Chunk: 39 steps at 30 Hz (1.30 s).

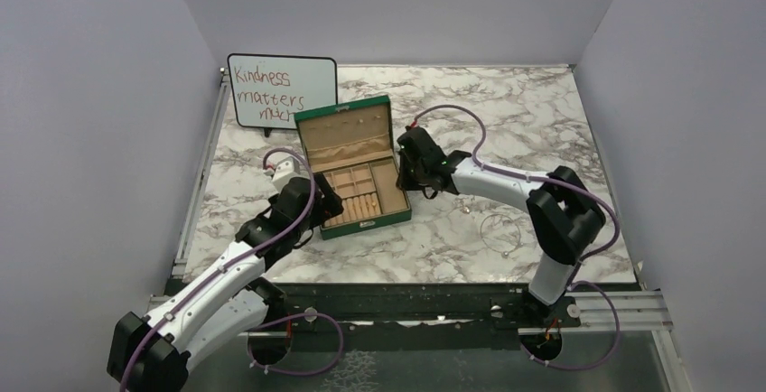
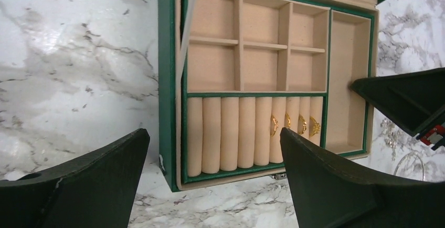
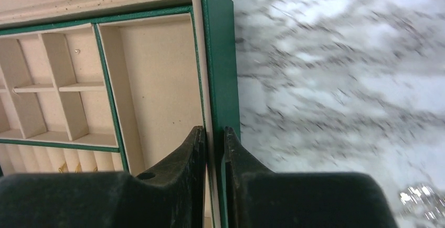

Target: Organize the mixed jewelry

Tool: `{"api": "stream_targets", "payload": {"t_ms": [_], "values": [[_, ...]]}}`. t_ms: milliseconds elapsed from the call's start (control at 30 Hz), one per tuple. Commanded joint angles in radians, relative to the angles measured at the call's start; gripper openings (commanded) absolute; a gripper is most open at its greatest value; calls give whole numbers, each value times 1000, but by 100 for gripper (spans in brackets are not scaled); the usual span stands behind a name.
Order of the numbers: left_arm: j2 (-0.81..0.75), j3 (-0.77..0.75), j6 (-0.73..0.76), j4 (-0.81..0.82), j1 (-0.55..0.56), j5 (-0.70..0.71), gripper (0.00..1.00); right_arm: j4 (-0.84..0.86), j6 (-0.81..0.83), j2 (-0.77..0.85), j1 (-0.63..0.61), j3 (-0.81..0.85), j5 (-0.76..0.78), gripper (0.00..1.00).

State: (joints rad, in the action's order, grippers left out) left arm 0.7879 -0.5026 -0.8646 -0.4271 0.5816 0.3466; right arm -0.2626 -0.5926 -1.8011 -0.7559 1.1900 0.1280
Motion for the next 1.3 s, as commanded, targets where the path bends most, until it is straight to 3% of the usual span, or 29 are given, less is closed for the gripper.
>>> {"api": "stream_targets", "payload": {"t_ms": [0, 200, 367, 567, 767, 967, 1267], "values": [[58, -22, 78, 132, -4, -109, 94, -61, -127, 98, 22, -117, 171, 13], [116, -22, 90, 187, -5, -154, 91, -81, -92, 140, 26, -140, 119, 29], [113, -16, 86, 171, -6, -107, 77, -70, -37, 250, 19, -121, 45, 36], [96, -8, 82, 134, -7, -61, 62, -89, 0, 238, -85, -3, 27, 35], [97, 12, 80, 125, -7, -58, 51, -48, 6, 68, -187, 131, -53, 22], [92, 22, 78, 115, -7, -55, 48, -69, -5, -45, -215, 213, -16, 16], [83, 21, 96, 111, -8, -35, 48, -89, 9, -107, -218, 244, -36, 17]]}}
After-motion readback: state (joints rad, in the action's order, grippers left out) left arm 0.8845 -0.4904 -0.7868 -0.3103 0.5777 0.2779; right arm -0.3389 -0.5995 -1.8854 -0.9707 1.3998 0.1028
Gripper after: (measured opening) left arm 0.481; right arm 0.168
